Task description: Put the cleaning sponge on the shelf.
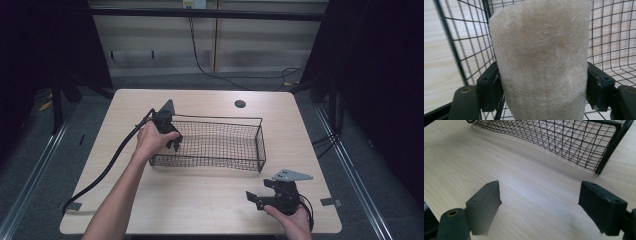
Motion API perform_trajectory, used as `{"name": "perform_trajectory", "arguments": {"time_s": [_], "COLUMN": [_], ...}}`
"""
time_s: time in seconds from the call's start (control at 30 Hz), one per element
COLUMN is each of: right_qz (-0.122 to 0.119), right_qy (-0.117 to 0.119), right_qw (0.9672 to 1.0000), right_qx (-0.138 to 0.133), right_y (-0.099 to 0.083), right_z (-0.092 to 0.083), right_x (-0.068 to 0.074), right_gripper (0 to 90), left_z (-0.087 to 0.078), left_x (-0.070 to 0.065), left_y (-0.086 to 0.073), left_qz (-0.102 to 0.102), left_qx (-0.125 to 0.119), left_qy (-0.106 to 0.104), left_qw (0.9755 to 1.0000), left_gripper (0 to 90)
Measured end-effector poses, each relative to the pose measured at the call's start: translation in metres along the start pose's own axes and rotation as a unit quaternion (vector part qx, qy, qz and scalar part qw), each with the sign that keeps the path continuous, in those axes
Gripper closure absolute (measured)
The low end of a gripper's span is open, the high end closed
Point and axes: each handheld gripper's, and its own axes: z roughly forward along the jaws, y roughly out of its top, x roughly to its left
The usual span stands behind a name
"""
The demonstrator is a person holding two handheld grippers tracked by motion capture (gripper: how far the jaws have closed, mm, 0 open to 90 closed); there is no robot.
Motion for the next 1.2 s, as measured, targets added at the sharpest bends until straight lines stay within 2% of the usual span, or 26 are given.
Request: {"name": "perform_trajectory", "arguments": {"time_s": [0.07,0.2,0.3,0.33,0.7,0.87,1.07,1.13,1.2], "right_qz": [-0.001,0.000,-0.001,-0.001,-0.002,-0.001,-0.002,-0.001,-0.001], "right_qy": [0.000,0.001,0.001,0.001,0.001,0.001,0.001,0.001,0.001], "right_qw": [1.0000,1.0000,1.0000,1.0000,1.0000,1.0000,1.0000,1.0000,1.0000], "right_qx": [0.000,0.000,0.001,0.001,0.002,0.001,0.002,0.002,0.001], "right_y": [0.000,0.000,0.000,0.000,0.000,0.000,0.000,0.000,0.000], "right_z": [0.000,0.000,0.000,0.000,0.000,0.000,0.000,0.000,0.000], "right_x": [0.000,0.000,0.000,0.000,0.001,0.000,0.001,0.001,0.001], "right_gripper": [17.5,17.4,17.5,17.4,17.5,17.5,17.5,17.5,17.5], "left_z": [0.005,0.010,0.013,0.015,0.024,0.025,0.024,0.022,0.022], "left_x": [-0.002,-0.004,-0.005,-0.006,-0.008,-0.008,-0.007,-0.006,-0.006], "left_y": [-0.001,-0.001,0.000,0.000,0.000,0.000,0.000,0.000,-0.001], "left_qz": [-0.004,0.004,0.003,0.003,-0.003,0.003,0.003,-0.007,-0.001], "left_qx": [0.006,0.020,0.020,0.017,0.034,0.044,0.045,0.051,0.051], "left_qy": [0.014,0.007,0.004,0.011,0.020,0.011,0.005,-0.001,0.006], "left_qw": [0.9999,0.9998,0.9998,0.9998,0.9992,0.9990,0.9990,0.9987,0.9987], "left_gripper": [27.3,27.2,27.0,27.0,26.8,26.2,24.7,23.9,23.9]}}
